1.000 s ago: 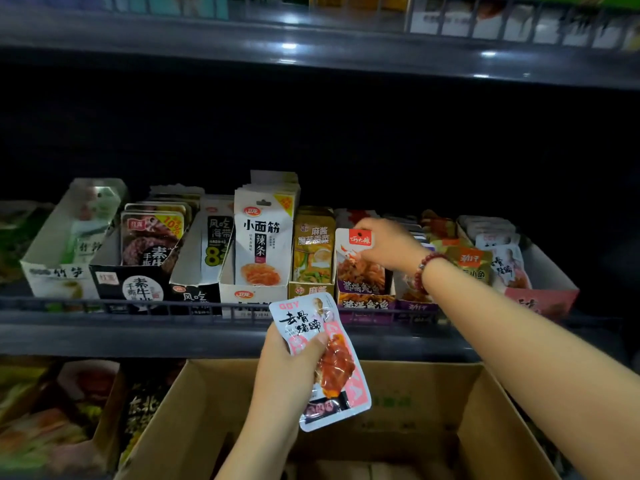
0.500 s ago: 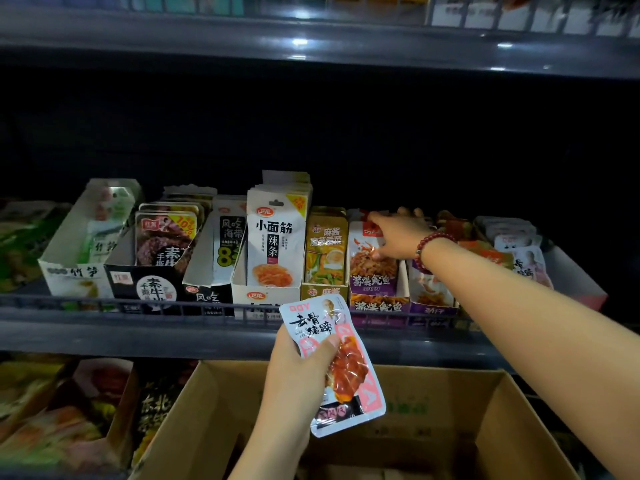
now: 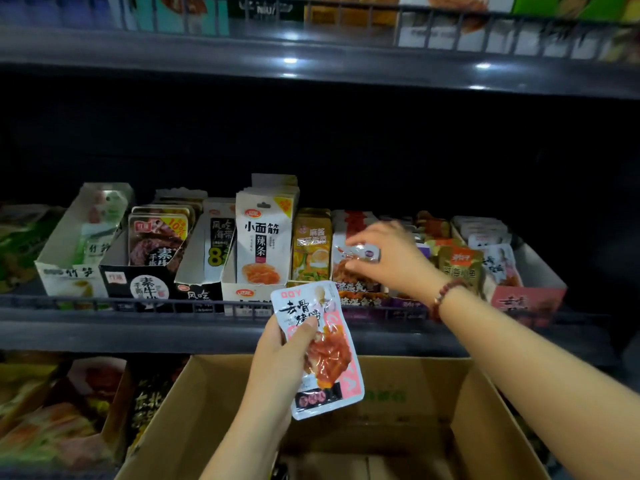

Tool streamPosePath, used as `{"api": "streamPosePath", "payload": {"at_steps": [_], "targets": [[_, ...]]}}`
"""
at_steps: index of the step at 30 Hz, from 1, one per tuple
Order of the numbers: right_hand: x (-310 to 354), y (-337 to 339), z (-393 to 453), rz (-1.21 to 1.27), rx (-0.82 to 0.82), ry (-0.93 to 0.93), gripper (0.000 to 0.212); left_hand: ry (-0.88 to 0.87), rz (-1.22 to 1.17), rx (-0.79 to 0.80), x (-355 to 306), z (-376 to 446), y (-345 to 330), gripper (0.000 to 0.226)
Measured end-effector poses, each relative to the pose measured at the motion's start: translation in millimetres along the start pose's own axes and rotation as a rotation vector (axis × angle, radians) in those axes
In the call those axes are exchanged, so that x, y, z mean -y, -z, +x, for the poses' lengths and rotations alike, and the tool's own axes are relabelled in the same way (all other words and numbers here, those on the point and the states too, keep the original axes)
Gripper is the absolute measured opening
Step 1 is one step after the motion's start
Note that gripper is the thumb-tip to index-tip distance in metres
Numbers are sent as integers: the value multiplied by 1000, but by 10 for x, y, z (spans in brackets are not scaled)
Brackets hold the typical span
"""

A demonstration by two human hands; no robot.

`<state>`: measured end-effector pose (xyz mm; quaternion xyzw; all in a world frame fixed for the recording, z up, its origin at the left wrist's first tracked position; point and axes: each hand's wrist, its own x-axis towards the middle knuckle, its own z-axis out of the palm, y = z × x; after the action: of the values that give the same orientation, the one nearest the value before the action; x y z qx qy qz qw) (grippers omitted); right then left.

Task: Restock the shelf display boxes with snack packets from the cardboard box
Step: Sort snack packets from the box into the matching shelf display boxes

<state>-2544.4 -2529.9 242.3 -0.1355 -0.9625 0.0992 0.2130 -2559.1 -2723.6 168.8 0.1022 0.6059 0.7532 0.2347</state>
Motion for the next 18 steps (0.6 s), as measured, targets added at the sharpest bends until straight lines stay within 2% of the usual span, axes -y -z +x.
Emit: {"api": "streamPosePath", "payload": {"at_steps": [3,7,9,13,18], "targets": [[88,91,-465,256,35,-3,31,-5,0,40,-32,-114,-66,13],[37,129,-972,544,150,-100,35,1,-46,82,-78,-224,-263,18],[-23,155,-1158,681,156,-155,31,25,-67,108,-106,-249,-409,17],[-188,168,-1411,804,77,-262,38,76,-109,188,-163,-257,-723,14],[-511,225,-1524,792,-173,-315,30,-43,332,250,-363,-21,-985,22]]}}
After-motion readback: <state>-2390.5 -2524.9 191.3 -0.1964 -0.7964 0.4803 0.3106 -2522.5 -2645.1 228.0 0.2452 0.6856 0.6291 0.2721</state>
